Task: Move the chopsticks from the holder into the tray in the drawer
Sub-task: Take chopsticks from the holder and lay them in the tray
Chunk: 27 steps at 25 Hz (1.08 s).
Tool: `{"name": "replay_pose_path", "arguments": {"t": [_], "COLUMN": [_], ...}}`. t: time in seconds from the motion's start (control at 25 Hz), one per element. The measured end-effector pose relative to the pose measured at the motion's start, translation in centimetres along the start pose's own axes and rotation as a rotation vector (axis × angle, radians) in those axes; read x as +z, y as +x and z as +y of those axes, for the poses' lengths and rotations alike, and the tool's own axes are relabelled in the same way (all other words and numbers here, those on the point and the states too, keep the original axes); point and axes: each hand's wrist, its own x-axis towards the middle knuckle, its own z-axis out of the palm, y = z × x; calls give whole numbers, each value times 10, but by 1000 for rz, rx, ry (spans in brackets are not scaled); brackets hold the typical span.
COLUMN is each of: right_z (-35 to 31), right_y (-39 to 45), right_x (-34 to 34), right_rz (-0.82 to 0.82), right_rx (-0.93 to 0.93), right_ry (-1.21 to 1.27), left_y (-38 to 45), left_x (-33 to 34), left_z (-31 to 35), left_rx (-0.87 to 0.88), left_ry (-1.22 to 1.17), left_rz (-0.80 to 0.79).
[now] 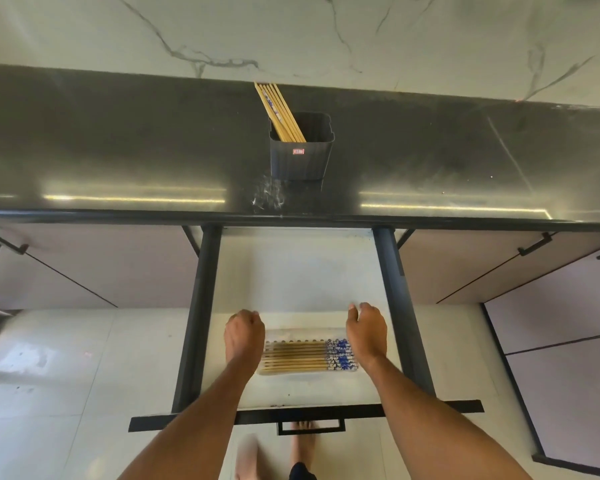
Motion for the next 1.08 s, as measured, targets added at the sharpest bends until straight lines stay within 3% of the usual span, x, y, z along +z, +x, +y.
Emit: {"name": "replay_pose_path", "arguments": {"t": [0.2,0.4,0.64,1.08], "right_z": [-70,-146,-235,-346], "right_y": [20,56,121,266], "right_x": [-46,-93,-130,-103], "right_rz": [91,220,283,-1], "right_rx": [-335,-467,-523,-462], "right_ry": [-70,1,127,256], "left_y": [14,38,86,213], "left_x": [-45,-92,-111,-93], "left_z": [70,153,247,335], "left_rx": [338,541,507,279], "left_ry": [119,95,-65,-226], "left_rz": [48,199,237,250]}}
